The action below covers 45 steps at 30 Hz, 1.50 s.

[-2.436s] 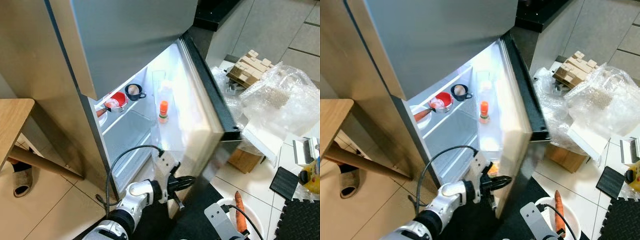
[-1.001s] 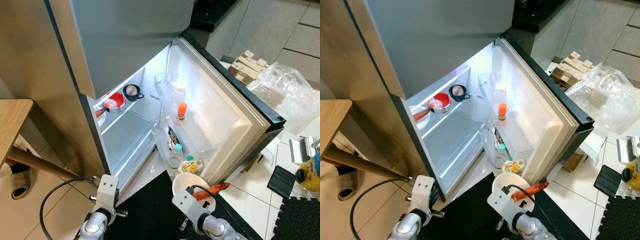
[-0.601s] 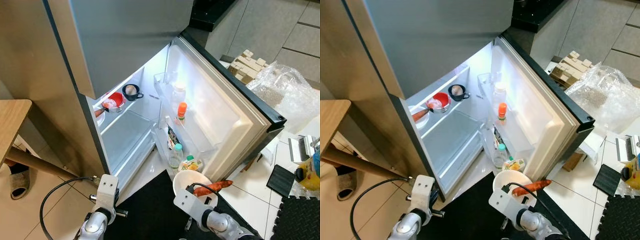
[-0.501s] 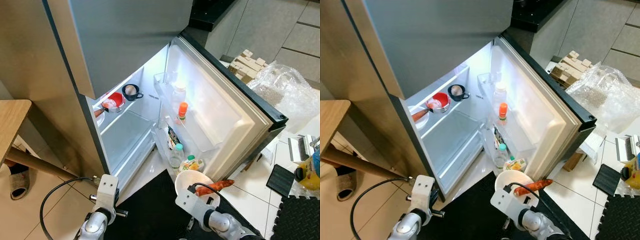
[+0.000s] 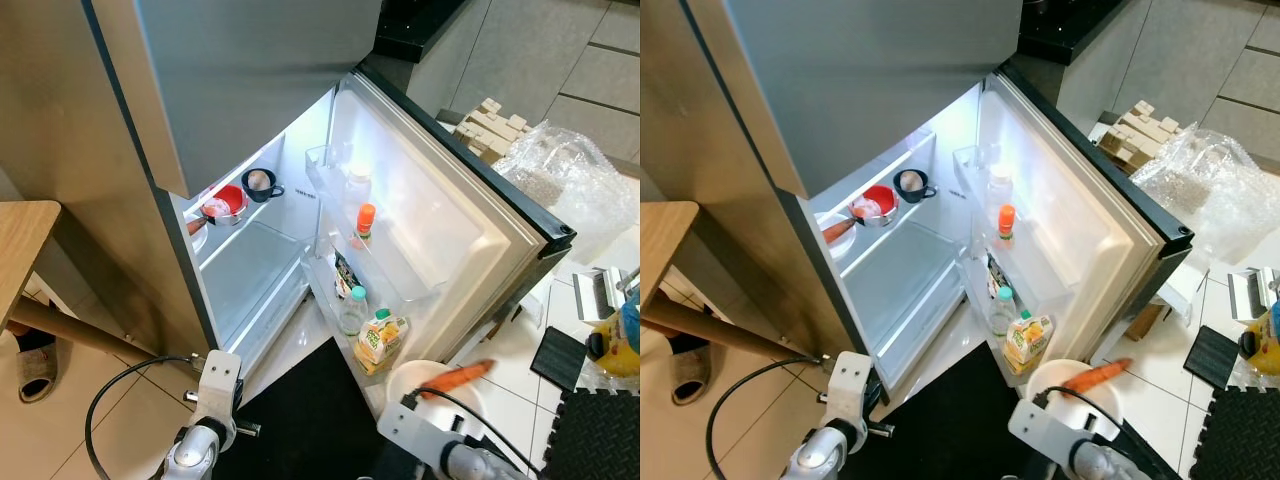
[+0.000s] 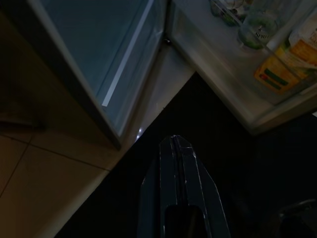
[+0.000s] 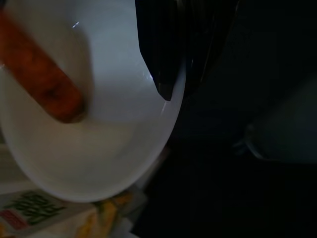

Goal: Restocking fridge

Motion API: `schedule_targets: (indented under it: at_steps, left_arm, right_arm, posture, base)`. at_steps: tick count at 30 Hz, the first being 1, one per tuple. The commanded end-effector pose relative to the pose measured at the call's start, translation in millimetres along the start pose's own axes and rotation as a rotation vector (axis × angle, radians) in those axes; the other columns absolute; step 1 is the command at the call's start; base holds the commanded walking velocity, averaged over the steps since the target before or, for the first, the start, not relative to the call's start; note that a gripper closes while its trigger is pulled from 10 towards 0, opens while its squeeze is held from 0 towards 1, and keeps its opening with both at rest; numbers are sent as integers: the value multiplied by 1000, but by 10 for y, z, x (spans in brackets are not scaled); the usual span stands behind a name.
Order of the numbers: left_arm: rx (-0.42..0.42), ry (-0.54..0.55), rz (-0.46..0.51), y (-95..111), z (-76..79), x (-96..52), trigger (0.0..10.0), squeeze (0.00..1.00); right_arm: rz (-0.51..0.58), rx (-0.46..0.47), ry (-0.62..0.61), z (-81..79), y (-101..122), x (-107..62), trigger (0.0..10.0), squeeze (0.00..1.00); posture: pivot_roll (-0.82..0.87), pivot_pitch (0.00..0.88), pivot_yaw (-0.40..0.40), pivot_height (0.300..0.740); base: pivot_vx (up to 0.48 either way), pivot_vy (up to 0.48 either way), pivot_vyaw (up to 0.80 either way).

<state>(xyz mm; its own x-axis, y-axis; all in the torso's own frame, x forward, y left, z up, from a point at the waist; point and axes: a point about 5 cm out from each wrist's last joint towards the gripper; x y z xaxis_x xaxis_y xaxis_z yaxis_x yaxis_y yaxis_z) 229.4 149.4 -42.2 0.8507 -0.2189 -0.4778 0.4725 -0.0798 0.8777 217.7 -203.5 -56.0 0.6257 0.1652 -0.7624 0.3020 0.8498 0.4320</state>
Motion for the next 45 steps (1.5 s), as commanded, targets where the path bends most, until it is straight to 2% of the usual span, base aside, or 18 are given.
schedule_targets:
  at_steps: [1, 3, 7, 9, 11, 20, 26, 28, 29, 30, 31, 35, 38, 42, 43, 45]
  left_arm:
    - [-1, -17, -24, -40, 51, 2, 10000, 0]
    - [-2, -17, -22, -35, 53, 5, 10000, 0]
    - [-7, -18, -16, -32, 68, 7, 10000, 0]
    - [-12, -23, -15, -45, 94, 1, 10000, 0]
    - [-12, -29, -15, -55, 113, -3, 10000, 0]
    - [-7, -40, -17, -59, 124, -3, 10000, 0]
    - [-4, -41, -14, -44, 114, 3, 10000, 0]
    - [-5, -40, -10, -34, 106, 7, 10000, 0]
    - [-8, -37, -7, -25, 98, 10, 10000, 0]
    - [-8, -37, -7, -25, 98, 10, 10000, 0]
    - [-8, -36, -6, -22, 97, 11, 10000, 0]
    - [-8, -36, -6, -23, 98, 11, 10000, 0]
    - [-11, -35, -9, -43, 101, -1, 10000, 0]
    - [-12, -37, -11, -47, 103, -2, 10000, 0]
    - [-12, -38, -11, -47, 104, -2, 10000, 0]
    - [-11, -38, -12, -48, 104, -2, 10000, 0]
  right_arm:
    - [-21, -10, -35, 100, -65, -28, 10000, 0]
    - [-20, -26, -31, 102, -73, -33, 10000, 0]
    - [-11, -71, 0, 5, -68, -30, 10000, 0]
    - [-4, -107, 32, -128, -51, -21, 10000, 0]
    - [-8, -112, 36, -176, -52, -18, 10000, 0]
    - [-41, -137, -2, -108, -133, -45, 10000, 0]
    - [-36, -191, -53, 38, -118, -46, 10000, 0]
    - [-22, -210, -100, 166, -89, -49, 10000, 0]
    - [-20, -206, -159, 309, -80, -62, 10000, 0]
    - [-20, -206, -159, 309, -80, -62, 10000, 0]
    - [-22, -197, -195, 398, -82, -76, 10000, 0]
    - [-37, -199, -235, 511, -110, -104, 10000, 0]
    - [-104, -163, -316, 745, -242, -195, 10000, 0]
    - [-166, -121, -360, 870, -376, -279, 10000, 0]
    - [-210, -76, -390, 930, -470, -336, 10000, 0]
    - [-223, -62, -399, 945, -498, -353, 10000, 0]
  posture:
    - [-139, 105, -34, 740]
    - [-140, 102, -36, 740]
    - [-142, 99, -40, 740]
    - [-142, 98, -40, 740]
    - [-141, 99, -40, 740]
    - [-143, 101, -34, 740]
    - [-145, 101, -33, 740]
    - [-145, 101, -35, 740]
    - [-143, 103, -36, 740]
    - [-143, 103, -36, 740]
    - [-143, 103, -38, 740]
    - [-143, 103, -39, 740]
    - [-143, 103, -40, 740]
    - [-141, 106, -40, 740]
    - [-141, 106, -40, 740]
    - [-141, 106, -40, 740]
  base:
    - [0, 0, 0]
    - [0, 0, 0]
    - [0, 0, 0]
    - [0, 0, 0]
    - [0, 0, 0]
    - [0, 0, 0]
    - [0, 0, 0]
    - [0, 0, 0]
    - [0, 0, 0]
    - [0, 0, 0]
    - [0, 0, 0]
    - [0, 0, 0]
    - [0, 0, 0]
    - [0, 0, 0]
    - [0, 0, 0]
    - [0, 0, 0]
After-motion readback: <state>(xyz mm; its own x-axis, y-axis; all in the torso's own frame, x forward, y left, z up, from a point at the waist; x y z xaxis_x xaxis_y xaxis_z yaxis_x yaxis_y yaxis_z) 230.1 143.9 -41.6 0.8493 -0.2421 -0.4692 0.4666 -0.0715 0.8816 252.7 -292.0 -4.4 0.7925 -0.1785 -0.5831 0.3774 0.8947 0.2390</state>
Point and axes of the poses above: a point about 5 cm out from each wrist's last joint towards the gripper, its own x axis pointing out of the wrist towards the gripper, its own y axis along the axis of the wrist's last joint, z = x × y, and after that the axes turned 1 degree about -x, right-handed
